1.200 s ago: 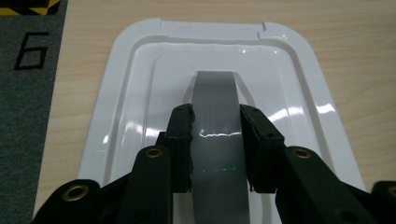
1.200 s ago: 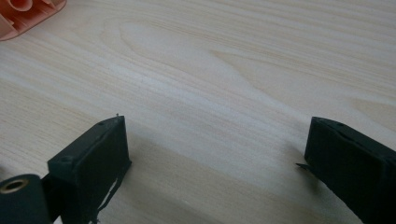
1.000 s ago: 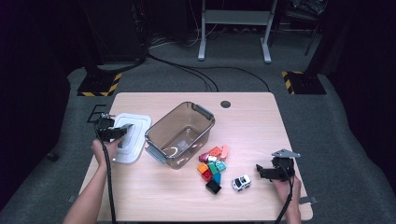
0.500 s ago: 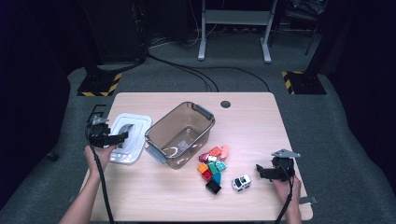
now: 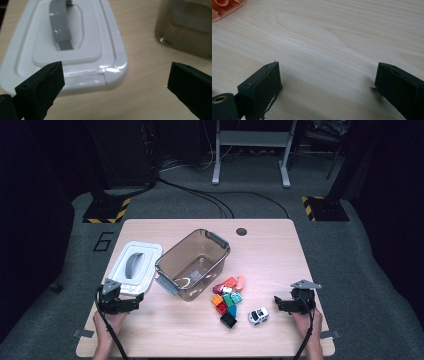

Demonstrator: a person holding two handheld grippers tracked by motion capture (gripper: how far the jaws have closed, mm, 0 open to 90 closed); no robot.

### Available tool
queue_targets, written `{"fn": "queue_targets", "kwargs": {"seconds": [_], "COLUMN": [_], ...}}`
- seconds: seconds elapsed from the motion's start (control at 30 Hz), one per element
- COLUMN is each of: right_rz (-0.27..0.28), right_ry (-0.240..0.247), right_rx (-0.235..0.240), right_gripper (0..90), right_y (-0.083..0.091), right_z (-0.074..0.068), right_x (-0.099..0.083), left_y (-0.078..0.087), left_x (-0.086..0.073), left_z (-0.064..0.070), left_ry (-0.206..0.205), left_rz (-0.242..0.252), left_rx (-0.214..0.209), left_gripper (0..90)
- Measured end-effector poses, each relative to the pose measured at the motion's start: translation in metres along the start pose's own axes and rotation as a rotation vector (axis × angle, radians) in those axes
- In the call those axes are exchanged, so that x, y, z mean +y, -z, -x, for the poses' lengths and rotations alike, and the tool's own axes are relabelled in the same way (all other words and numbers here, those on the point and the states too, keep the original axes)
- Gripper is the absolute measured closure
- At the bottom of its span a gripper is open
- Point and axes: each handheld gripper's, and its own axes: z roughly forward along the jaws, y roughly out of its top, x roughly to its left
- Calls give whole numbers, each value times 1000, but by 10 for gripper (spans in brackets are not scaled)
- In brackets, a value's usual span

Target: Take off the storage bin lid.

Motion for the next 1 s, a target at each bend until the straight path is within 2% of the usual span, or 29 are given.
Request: {"fn": "queue_targets", "kwargs": {"seconds": [0.1,0.2,0.27,0.3,0.33,0.37,0.4,0.47,0.5,0.53,0.63,0.7,0.73,0.8,0.83,0.9,0.93,1.0], "right_rz": [0,-7,-11,-15,-15,-19,-19,-23,-27,-33,-33,-26,-27,-36,-38,-22,-18,-15], "right_ry": [-3,-20,-12,-11,-11,-16,-16,-22,-25,-30,-38,-55,-71,-58,-66,-84,-83,-76], "right_rx": [-4,-11,-13,-15,-15,-13,-13,-15,-13,-13,-8,13,19,21,20,30,39,43], "right_gripper": [55,22,15,11,11,8,8,6,3,0,0,0,0,0,0,0,0,0], "right_y": [0,-1,-1,-2,-2,-2,-2,-2,-2,-2,-2,0,2,4,6,12,16,18], "right_z": [0,-2,-2,-2,-2,-2,-2,-2,-2,-2,0,1,1,0,-1,-3,-6,-7], "right_x": [0,1,1,1,1,2,2,2,3,3,4,3,3,4,5,5,7,8], "left_y": [-5,-11,-9,-10,-11,-12,-12,-11,-12,-10,-11,-11,-12,-11,-10,-10,-11,-11], "left_x": [-16,-25,-24,-25,-25,-25,-25,-26,-27,-25,-25,-26,-26,-27,-27,-27,-28,-28], "left_z": [14,22,24,24,23,26,26,29,30,29,28,28,28,30,30,30,29,29], "left_ry": [-37,-54,-86,-82,-74,-88,-88,-118,-116,-127,-119,-106,-107,-117,-125,-125,-108,-105], "left_rz": [-23,-51,-65,-65,-74,-98,-98,-106,-91,-115,-116,-109,-101,-97,-94,-98,-99,-101], "left_rx": [-3,-1,27,34,36,43,43,46,58,47,45,38,43,53,56,46,32,30], "left_gripper": [1,1,0,0,0,0,0,0,0,0,0,0,0,0,0,0,0,0]}}
